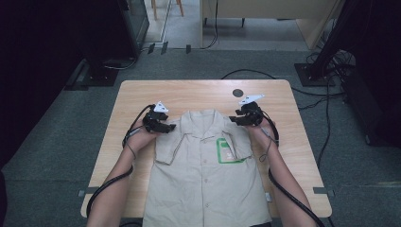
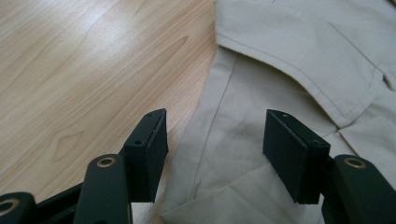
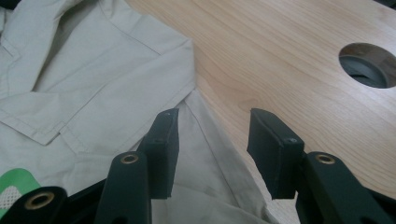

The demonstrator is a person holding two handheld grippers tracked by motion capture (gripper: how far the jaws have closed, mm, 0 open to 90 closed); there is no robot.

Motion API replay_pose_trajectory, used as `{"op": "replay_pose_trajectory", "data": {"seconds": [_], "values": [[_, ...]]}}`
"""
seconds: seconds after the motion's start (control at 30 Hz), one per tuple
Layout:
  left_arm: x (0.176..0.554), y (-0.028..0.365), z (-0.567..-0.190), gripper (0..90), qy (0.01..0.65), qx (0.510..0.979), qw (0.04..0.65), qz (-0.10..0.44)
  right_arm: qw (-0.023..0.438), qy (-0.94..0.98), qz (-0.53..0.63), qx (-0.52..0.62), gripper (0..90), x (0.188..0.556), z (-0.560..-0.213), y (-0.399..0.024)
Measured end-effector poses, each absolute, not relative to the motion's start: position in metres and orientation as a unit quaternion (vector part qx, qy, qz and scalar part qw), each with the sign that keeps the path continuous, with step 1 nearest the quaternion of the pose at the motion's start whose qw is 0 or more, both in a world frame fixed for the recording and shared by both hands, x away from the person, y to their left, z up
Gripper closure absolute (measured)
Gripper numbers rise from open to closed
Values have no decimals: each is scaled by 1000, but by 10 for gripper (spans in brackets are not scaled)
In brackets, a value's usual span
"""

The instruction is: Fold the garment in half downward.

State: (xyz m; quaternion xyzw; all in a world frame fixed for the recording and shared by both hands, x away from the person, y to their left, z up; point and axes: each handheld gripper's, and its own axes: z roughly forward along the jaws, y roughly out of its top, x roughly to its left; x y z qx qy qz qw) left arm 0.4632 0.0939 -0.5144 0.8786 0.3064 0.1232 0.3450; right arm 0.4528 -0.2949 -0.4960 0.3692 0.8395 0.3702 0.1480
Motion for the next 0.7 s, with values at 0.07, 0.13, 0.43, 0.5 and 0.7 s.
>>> {"op": "replay_pose_trajectory", "data": {"seconds": [0.07, 0.13, 0.43, 0.5, 0.7], "values": [[464, 94, -515, 402, 308, 875, 352, 121, 142, 842, 371, 366, 512, 456, -498, -294], [465, 94, -516, 419, 303, 876, 355, 121, 144, 847, 360, 363, 503, 458, -500, -292], [471, 93, -513, 515, 280, 887, 350, 109, 131, 863, 337, 351, 492, 468, -510, -284], [472, 94, -513, 549, 285, 885, 352, 107, 117, 866, 338, 351, 487, 470, -513, -281], [469, 96, -515, 657, 284, 880, 364, 109, 121, 873, 327, 340, 578, 469, -511, -275]]}}
